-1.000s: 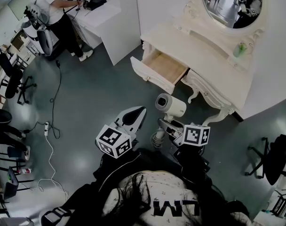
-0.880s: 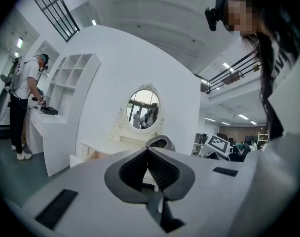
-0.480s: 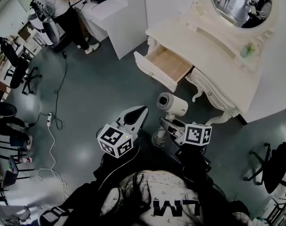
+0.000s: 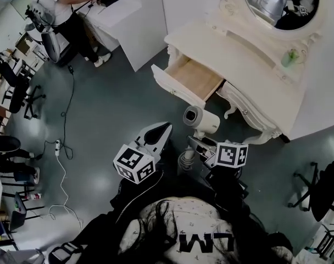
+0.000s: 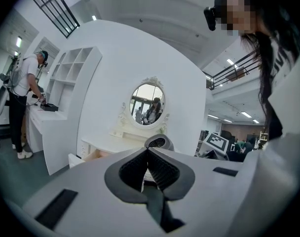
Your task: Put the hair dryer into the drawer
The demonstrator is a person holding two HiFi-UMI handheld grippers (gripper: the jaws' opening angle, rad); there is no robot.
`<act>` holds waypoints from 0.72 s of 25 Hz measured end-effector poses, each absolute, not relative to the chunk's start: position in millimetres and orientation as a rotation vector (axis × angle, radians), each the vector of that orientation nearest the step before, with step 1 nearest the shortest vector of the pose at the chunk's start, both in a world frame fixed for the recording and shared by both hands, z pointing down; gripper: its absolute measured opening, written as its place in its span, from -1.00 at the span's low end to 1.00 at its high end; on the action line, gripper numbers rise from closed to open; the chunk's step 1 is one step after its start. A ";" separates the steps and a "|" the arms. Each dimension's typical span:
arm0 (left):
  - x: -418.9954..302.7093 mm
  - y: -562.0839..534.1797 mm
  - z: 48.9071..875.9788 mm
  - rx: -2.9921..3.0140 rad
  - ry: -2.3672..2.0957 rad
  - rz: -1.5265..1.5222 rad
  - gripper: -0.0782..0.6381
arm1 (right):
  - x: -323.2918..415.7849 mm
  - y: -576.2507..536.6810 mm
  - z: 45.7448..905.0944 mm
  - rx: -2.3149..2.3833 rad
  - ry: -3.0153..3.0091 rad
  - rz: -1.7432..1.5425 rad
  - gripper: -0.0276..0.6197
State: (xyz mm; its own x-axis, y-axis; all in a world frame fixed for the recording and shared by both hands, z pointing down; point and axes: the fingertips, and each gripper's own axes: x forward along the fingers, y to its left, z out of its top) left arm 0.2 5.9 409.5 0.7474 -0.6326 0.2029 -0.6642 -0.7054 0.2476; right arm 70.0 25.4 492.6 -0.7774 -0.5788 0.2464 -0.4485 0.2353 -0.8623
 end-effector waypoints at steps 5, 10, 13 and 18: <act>-1.9 -36.5 413.1 2.653 -0.963 0.150 -0.78 | 72.2 -15.7 500.5 -1.049 2.326 -1.604 -0.28; -20.1 -88.7 406.9 2.663 -0.921 0.152 -0.78 | 57.7 -61.9 497.4 -1.085 2.281 -1.617 -0.28; -31.0 -121.7 406.2 2.664 -0.900 0.154 -0.78 | 47.5 -89.3 497.1 -1.106 2.261 -1.623 -0.28; -37.9 -166.6 410.3 2.669 -0.825 0.157 -0.78 | 35.4 -125.9 501.8 -1.155 2.219 -1.645 -0.28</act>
